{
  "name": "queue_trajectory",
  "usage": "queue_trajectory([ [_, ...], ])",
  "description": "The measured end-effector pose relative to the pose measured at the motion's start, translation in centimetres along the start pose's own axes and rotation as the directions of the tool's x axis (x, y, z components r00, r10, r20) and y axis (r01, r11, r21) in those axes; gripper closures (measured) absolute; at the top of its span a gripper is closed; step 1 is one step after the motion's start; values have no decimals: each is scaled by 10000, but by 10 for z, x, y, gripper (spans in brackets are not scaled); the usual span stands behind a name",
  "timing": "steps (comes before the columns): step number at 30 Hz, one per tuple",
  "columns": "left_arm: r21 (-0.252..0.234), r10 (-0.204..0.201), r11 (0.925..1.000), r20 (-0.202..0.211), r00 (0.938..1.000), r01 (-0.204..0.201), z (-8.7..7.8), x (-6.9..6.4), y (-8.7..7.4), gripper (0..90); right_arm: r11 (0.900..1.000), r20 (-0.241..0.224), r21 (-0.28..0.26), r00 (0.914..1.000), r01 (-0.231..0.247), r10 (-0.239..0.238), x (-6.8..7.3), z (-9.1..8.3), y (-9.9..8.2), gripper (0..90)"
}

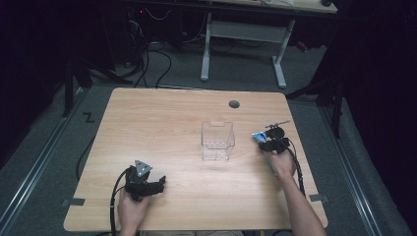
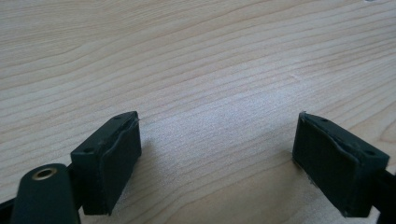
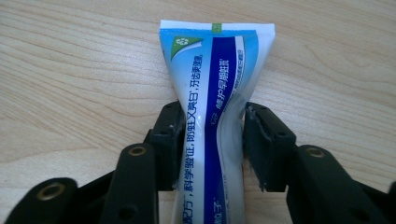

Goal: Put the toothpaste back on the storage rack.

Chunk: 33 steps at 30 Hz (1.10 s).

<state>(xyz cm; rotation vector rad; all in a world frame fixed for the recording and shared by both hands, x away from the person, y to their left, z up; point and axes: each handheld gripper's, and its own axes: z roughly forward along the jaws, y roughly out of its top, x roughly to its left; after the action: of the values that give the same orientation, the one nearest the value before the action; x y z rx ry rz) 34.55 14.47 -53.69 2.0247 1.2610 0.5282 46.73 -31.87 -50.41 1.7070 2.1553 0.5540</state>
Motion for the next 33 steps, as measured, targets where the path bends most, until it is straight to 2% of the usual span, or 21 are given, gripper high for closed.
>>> queue_trajectory([
  [10,-1,-1,10000,1,10000,1,0,0,0,155,9999,-176,32,9997,167,-166,-1,-4,1,660],
  [18,-1,-5,10000,3,10000,5,0,0,0,155,9997,-915,-60,9955,244,-248,1,-11,-1,707],
  [24,-2,-1,10000,2,10000,1,0,0,0,155,9987,-1298,-278,9904,436,-469,5,-18,-3,713],
  [33,-2,-3,10000,3,10000,3,0,0,0,155,9935,-1766,-883,9805,721,-868,11,-34,-6,715],
])
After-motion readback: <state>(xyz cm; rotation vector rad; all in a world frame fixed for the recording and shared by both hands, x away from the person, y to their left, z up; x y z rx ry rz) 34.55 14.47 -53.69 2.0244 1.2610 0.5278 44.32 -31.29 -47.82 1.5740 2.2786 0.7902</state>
